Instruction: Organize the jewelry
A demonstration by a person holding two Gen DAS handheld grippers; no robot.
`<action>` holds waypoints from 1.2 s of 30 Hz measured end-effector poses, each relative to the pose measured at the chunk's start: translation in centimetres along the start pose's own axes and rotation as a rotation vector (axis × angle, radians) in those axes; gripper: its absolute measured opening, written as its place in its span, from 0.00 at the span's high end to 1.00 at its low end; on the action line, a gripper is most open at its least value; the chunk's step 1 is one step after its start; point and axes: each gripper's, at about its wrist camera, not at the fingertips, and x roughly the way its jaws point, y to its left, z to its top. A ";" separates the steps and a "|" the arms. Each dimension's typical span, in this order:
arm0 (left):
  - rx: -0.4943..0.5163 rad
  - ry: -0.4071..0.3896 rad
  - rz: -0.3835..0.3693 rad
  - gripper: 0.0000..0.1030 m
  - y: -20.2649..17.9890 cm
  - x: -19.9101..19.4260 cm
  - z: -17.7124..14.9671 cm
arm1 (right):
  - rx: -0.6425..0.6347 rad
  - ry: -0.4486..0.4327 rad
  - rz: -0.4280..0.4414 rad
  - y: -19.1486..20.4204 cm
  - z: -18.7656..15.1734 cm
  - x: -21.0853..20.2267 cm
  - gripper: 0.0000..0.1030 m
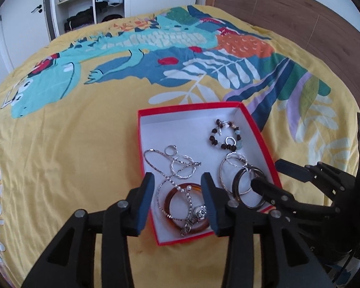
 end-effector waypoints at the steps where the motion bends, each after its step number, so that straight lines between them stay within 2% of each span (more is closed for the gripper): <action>1: -0.005 -0.012 0.006 0.59 0.2 -0.9 -0.2 | -0.001 -0.010 0.004 0.4 -0.1 -0.7 0.47; 8: -0.042 -0.081 0.076 0.55 2.1 -7.2 -2.7 | -0.015 -0.061 0.037 3.5 -1.9 -5.1 0.42; 20: -0.117 -0.197 0.190 0.55 5.9 -17.6 -8.0 | -0.094 -0.135 0.079 9.6 -5.4 -11.3 0.38; 25: -0.137 -0.228 0.232 0.55 7.2 -20.8 -10.5 | -0.112 -0.161 0.087 11.5 -6.9 -13.3 0.31; 31: -0.172 -0.280 0.320 0.55 8.6 -24.7 -14.0 | -0.126 -0.190 0.086 13.3 -8.6 -15.5 0.30; 36: -0.200 -0.309 0.347 0.55 9.6 -27.4 -16.9 | -0.142 -0.226 0.083 14.7 -9.9 -17.6 0.28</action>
